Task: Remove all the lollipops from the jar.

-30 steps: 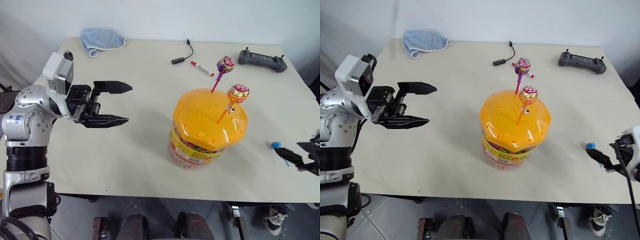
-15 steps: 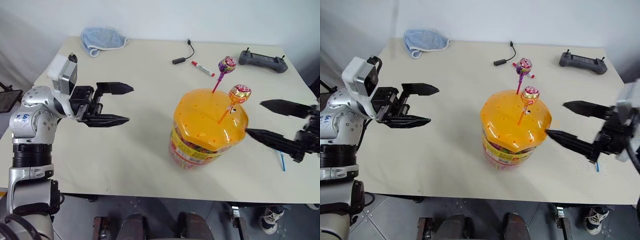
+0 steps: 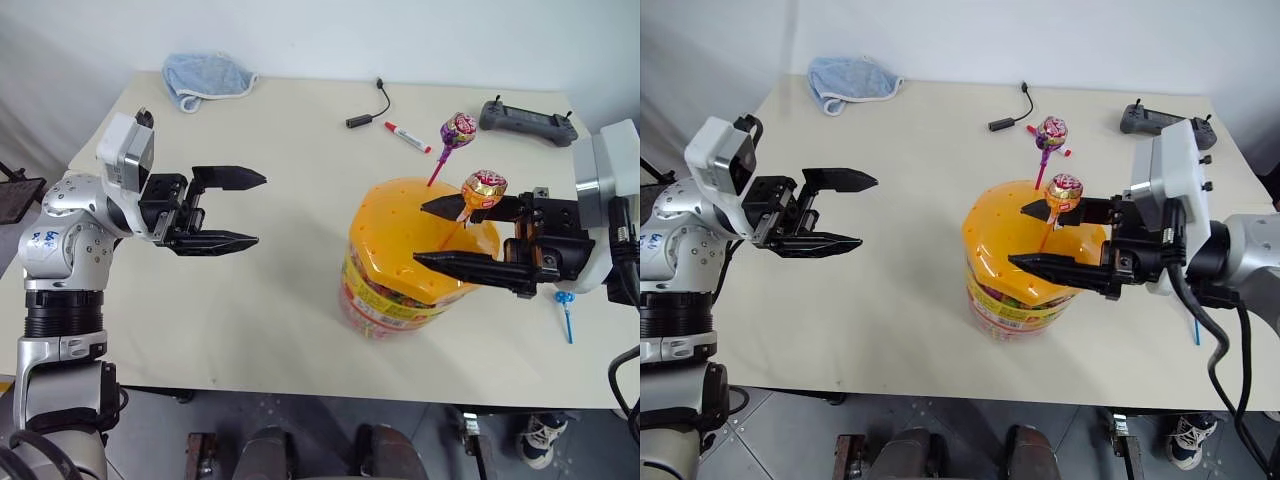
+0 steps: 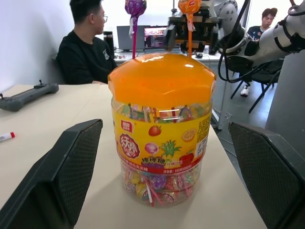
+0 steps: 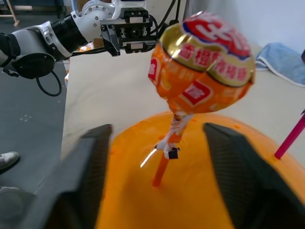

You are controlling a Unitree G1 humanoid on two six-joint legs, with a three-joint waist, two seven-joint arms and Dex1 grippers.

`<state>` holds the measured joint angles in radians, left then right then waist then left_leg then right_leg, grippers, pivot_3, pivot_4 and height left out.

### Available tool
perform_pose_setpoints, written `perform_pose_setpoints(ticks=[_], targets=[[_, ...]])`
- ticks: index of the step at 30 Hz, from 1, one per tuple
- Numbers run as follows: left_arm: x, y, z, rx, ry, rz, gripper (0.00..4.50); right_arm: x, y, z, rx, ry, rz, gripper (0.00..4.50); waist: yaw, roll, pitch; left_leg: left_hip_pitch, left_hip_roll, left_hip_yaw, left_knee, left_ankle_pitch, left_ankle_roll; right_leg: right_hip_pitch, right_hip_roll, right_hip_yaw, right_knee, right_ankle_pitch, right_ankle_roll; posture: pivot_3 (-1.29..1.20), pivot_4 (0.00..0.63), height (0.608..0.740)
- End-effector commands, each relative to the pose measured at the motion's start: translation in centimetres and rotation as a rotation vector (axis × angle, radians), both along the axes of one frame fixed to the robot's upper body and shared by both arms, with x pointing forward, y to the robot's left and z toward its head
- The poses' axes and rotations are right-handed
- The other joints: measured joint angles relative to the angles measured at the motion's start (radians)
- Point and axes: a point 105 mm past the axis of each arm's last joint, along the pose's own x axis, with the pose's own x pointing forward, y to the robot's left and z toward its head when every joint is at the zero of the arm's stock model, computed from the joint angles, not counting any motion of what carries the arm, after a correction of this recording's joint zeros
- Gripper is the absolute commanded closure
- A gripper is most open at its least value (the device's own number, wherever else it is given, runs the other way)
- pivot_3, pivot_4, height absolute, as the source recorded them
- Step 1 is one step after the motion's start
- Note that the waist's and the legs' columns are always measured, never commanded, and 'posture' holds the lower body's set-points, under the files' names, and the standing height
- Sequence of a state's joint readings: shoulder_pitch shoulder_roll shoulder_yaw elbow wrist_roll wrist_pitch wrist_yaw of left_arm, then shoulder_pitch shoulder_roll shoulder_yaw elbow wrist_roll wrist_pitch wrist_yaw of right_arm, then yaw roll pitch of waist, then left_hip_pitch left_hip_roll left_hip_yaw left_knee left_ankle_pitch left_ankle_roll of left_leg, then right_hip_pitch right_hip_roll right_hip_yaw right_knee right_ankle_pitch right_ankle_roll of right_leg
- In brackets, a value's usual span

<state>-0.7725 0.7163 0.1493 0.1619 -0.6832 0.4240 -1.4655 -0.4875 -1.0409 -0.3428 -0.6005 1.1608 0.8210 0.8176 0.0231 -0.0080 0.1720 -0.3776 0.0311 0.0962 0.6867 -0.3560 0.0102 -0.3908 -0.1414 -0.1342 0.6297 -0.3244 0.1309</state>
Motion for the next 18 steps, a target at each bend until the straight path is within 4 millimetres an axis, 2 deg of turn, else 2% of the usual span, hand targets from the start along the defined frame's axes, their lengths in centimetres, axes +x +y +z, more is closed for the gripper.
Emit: perform_pose_setpoints(ticks=[1,5,6,14,18], targets=[[-0.7,0.2,1.0,0.002,-0.061,0.004,0.00,-0.2,0.2,1.4,0.044,-0.061,0.022,2.92,-0.001,0.000,0.000,0.000,0.000,0.000,0.000,0.000,0.000,0.000,0.000,0.000,0.000,0.000,0.000,0.00,0.150,0.740],[-0.7,0.2,0.8,-0.001,-0.060,0.006,0.00,-0.1,0.2,2.7,0.099,-0.101,0.033,4.31,-0.001,0.000,0.000,0.000,0.000,0.000,0.000,0.000,0.000,0.000,0.000,0.000,0.000,0.000,0.000,0.00,0.150,0.740],[-0.7,0.1,0.9,-0.003,-0.060,0.006,0.00,-0.1,0.1,3.0,0.115,-0.111,0.034,4.45,-0.002,0.000,0.000,0.000,0.000,0.000,0.000,0.000,0.000,0.000,0.000,0.000,0.000,0.000,0.000,0.00,0.150,0.740],[-0.7,-0.2,0.8,-0.008,-0.057,-0.008,0.00,-0.4,-1.8,8.3,0.249,-0.241,-0.041,4.45,0.000,0.000,0.000,-0.001,0.000,0.000,0.003,0.000,0.000,0.000,0.000,0.000,0.001,0.000,0.000,0.00,0.150,0.740],[-0.7,-0.3,0.7,-0.011,-0.052,-0.013,0.00,0.1,-4.6,10.7,0.301,-0.300,-0.185,4.45,0.000,0.000,0.000,-0.002,0.000,0.001,0.004,0.000,0.000,-0.001,0.000,-0.001,0.001,0.000,0.000,0.00,0.150,0.740]])
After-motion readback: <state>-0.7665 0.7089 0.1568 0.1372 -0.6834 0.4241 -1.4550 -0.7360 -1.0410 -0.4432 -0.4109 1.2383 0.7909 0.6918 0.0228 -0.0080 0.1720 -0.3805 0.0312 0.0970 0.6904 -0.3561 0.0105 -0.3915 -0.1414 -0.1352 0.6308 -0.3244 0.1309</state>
